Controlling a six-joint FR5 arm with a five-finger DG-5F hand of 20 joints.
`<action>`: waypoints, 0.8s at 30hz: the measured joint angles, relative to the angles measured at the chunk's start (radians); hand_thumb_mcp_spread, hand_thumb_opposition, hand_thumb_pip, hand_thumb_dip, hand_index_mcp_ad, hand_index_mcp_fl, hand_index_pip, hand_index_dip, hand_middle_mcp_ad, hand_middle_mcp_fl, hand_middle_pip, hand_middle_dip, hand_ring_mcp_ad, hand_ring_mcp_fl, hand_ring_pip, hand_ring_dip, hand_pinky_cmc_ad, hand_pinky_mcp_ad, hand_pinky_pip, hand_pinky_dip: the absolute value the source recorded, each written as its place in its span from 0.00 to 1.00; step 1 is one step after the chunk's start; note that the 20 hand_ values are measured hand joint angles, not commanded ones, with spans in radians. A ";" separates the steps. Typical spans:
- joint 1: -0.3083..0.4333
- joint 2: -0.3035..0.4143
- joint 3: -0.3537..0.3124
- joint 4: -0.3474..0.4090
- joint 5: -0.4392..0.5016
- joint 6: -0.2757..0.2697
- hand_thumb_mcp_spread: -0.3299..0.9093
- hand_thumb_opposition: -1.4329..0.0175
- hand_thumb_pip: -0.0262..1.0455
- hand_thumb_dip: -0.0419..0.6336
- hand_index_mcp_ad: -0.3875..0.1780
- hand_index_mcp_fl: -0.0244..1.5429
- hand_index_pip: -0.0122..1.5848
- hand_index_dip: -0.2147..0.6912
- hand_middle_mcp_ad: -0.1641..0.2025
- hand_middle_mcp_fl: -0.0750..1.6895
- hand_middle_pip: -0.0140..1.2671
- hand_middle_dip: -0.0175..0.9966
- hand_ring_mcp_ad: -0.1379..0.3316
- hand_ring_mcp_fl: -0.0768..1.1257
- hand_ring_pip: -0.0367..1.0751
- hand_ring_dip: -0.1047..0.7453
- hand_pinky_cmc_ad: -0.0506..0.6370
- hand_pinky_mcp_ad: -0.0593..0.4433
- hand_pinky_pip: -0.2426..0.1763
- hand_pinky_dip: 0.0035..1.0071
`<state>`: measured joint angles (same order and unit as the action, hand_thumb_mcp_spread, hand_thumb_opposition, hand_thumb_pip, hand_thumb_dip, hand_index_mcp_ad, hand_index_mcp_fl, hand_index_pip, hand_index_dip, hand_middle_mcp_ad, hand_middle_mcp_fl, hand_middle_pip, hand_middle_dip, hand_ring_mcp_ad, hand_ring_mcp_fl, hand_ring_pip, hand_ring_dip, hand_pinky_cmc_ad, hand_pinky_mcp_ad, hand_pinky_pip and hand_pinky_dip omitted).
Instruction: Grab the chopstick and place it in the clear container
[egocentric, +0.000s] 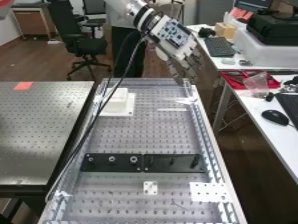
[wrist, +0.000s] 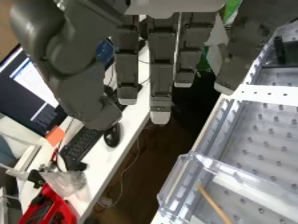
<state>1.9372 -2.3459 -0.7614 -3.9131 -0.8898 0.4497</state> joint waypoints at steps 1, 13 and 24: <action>-0.002 0.013 -0.021 0.012 0.002 0.000 0.57 0.43 0.76 0.57 0.56 0.19 0.37 0.36 0.66 0.28 0.40 0.51 0.41 0.20 0.19 0.56 0.77 0.80 0.25 0.75; -0.038 0.182 -0.289 0.219 0.016 -0.100 0.57 0.44 0.72 0.56 0.56 0.19 0.25 0.39 0.65 0.27 0.30 0.51 0.45 0.18 0.19 0.58 0.77 0.80 0.25 0.75; -0.113 0.355 -0.542 0.538 -0.040 -0.387 0.54 0.49 0.57 0.40 0.57 0.19 0.09 0.55 0.66 0.21 0.13 0.51 0.48 0.11 0.13 0.58 0.77 0.80 0.25 0.74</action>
<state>1.8241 -1.9906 -1.3036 -3.3751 -0.9300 0.0626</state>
